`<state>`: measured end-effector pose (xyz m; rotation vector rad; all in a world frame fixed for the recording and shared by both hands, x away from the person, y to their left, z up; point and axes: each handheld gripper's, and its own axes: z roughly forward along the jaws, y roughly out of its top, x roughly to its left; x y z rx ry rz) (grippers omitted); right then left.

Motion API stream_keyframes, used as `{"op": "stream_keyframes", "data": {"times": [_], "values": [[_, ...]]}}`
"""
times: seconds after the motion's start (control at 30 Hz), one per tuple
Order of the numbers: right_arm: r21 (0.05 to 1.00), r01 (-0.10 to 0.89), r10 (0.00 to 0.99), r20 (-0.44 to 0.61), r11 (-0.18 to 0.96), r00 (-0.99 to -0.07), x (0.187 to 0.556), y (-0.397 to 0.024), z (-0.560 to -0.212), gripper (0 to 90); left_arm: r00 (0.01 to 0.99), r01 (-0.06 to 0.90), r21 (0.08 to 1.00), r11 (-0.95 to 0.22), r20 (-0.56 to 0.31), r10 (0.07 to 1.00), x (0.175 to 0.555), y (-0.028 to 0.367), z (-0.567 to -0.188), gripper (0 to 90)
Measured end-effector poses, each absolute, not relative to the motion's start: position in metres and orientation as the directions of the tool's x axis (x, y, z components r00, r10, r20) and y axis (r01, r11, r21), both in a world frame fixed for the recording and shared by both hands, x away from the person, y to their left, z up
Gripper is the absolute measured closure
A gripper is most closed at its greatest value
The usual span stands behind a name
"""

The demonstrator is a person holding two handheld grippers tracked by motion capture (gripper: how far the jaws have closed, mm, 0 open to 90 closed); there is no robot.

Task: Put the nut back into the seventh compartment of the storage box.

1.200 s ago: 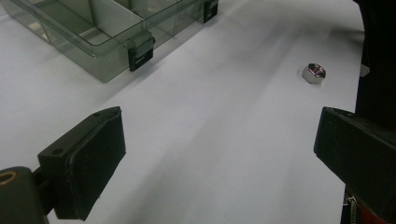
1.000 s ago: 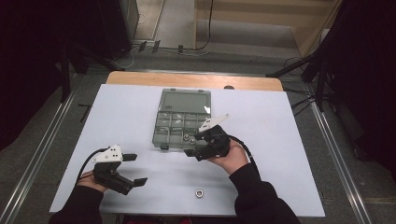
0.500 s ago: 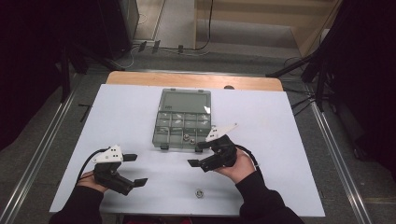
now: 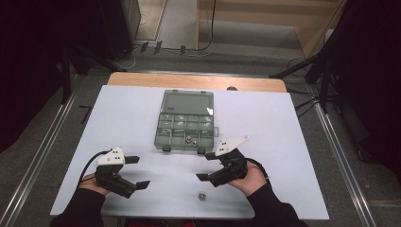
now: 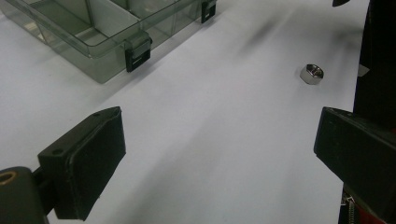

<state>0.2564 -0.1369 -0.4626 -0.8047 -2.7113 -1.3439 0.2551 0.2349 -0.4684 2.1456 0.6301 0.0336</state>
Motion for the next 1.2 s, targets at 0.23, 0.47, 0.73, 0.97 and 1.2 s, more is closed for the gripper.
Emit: {"op": "stream_keyframes", "data": {"times": [0.23, 0.47, 0.73, 0.97, 1.2], "values": [[0.731, 0.451, 0.436, 0.231, 0.512, -0.87, 0.25, -0.141, -0.464, 22.5, 0.871, 0.425, 0.762, -0.488, -0.198, 0.45, 0.255, 0.234, -0.469, 2.2], [0.729, 0.458, 0.435, 0.242, 0.509, -0.867, 0.241, -0.146, -0.466, 21.7, 0.872, 0.426, 0.759, -0.493, -0.198, 0.448, 0.255, 0.234, -0.469, 2.2], [0.715, 0.461, 0.429, 0.246, 0.526, -0.869, 0.232, -0.149, -0.472, 20.0, 0.873, 0.423, 0.76, -0.492, -0.196, 0.447, 0.255, 0.234, -0.468, 2.2], [0.708, 0.47, 0.435, 0.25, 0.527, -0.865, 0.229, -0.148, -0.473, 20.0, 0.872, 0.422, 0.765, -0.486, -0.197, 0.447, 0.255, 0.235, -0.468, 2.2], [0.682, 0.466, 0.419, 0.25, 0.564, -0.873, 0.227, -0.143, -0.477, 20.3, 0.872, 0.422, 0.764, -0.487, -0.196, 0.448, 0.255, 0.235, -0.468, 2.3]]}}
